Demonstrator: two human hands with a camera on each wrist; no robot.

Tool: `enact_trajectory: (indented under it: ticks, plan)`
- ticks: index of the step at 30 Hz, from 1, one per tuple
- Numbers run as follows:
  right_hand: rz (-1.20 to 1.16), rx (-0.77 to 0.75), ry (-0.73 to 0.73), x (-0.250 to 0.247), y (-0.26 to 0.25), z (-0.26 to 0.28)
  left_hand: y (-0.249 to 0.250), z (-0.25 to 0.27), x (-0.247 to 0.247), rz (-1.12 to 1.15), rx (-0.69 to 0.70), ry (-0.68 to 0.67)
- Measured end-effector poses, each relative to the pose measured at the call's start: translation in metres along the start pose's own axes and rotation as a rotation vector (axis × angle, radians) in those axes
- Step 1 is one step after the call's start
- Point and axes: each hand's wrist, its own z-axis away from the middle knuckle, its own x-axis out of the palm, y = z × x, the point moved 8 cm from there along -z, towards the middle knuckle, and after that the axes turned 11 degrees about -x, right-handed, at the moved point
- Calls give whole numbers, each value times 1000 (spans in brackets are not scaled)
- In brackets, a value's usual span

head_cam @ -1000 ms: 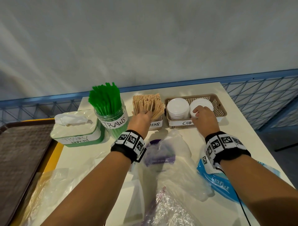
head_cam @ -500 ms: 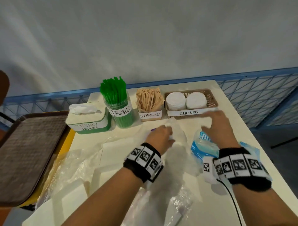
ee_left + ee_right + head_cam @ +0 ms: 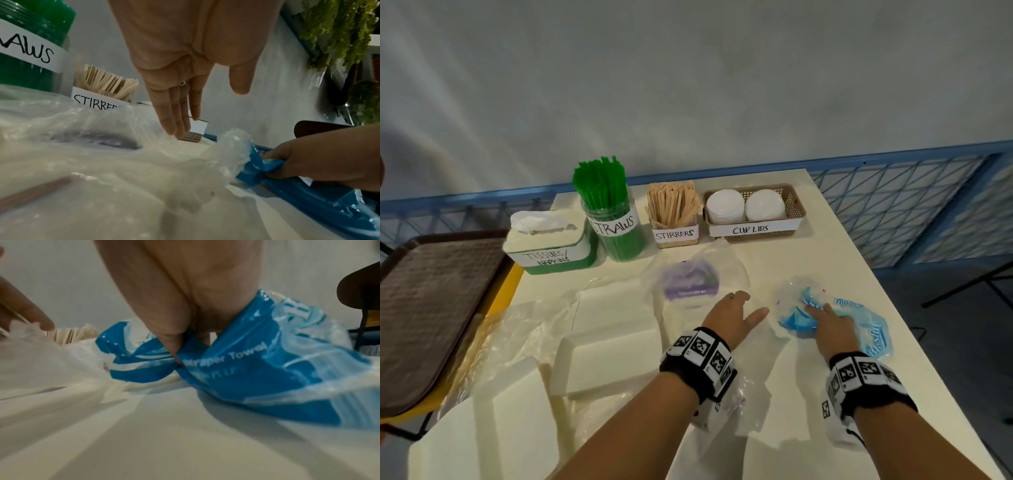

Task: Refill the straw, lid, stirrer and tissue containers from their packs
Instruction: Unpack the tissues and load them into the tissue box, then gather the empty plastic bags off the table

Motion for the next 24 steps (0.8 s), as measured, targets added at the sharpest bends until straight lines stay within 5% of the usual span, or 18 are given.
enact_trajectory:
  ticks: [5, 11, 15, 19, 24]
  plan:
    - [-184, -48, 271, -33, -10, 2, 6, 10, 12, 359, -75, -119]
    - [-555, -356, 427, -83, -116, 46, 10, 22, -2, 1036, -86, -225]
    - [-683, -524, 416, -95, -169, 80, -36, 25, -61, 1119, -111, 169]
    - [-728, -409, 662, -88, -159, 106, -91, 39, -123, 1091, -163, 442]
    - [-469, -54, 31, 25, -153, 97, -123, 70, -172, 1005, -148, 580]
